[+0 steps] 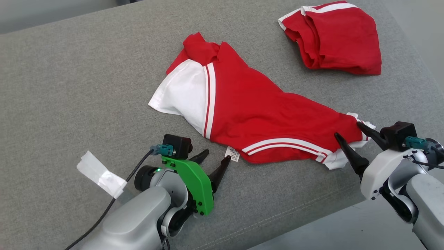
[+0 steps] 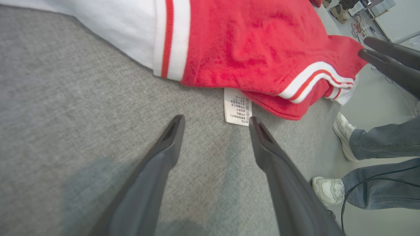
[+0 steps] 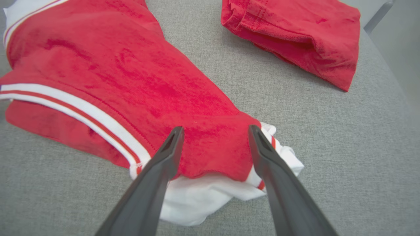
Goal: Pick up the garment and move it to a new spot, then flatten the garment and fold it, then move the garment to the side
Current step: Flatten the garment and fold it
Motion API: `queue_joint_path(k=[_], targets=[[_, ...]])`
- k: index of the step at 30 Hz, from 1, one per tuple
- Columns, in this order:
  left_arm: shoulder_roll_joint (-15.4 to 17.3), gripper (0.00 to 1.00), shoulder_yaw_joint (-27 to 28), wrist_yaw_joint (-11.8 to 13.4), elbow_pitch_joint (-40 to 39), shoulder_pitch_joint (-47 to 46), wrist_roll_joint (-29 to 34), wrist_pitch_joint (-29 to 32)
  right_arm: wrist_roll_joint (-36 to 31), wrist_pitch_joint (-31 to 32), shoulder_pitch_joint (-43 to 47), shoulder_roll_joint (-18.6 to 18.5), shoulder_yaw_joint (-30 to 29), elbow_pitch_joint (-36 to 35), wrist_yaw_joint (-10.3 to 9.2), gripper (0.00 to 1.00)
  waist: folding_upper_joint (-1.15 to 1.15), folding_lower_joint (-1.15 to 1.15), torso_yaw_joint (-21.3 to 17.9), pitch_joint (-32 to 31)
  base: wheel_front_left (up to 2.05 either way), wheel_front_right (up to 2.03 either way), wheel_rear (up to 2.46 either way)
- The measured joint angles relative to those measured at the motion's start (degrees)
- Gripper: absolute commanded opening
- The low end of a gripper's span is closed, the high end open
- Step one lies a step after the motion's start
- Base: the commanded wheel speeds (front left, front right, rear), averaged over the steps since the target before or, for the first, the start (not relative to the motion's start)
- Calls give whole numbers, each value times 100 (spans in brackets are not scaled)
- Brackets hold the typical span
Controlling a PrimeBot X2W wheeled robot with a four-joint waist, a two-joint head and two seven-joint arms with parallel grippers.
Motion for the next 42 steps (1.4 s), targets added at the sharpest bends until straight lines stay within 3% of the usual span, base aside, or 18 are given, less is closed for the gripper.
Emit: queue_joint_path(k=[10,20,23,24,25,28,33,35,42], targets=[[-31,100,-167,0,201,-336,504,272,82,-59,0,65,-49,26,0,100,0,0,-107,114,0,0,0],[-177,94,-425,1,299,-592,1101,738,102,-69,-1,62,-77,59,1,100,0,0,-91,128,0,0,0],[-247,83,-466,1,352,-679,1180,867,102,-69,-5,60,-77,63,1,100,0,0,-82,139,0,0,0],[-263,75,-466,1,360,-694,1180,901,102,-70,-7,60,-77,64,2,100,0,0,-80,143,0,0,0],[-280,59,-467,2,366,-703,1199,942,102,-82,-10,60,-76,66,2,100,0,0,-79,147,0,0,0],[-333,43,-466,7,397,-741,1300,1044,103,-111,-53,62,-76,69,23,100,0,0,-78,160,0,0,0],[-448,47,-466,7,402,-738,1327,1146,137,-111,-60,60,-78,96,23,100,0,0,-86,179,0,0,0],[-461,59,-460,5,393,-736,1327,1191,137,-111,-60,60,-79,108,24,100,0,0,-90,185,0,0,0],[-533,38,-457,5,394,-732,1463,1296,146,-112,-60,63,-88,121,24,100,0,0,-98,209,0,0,0]])
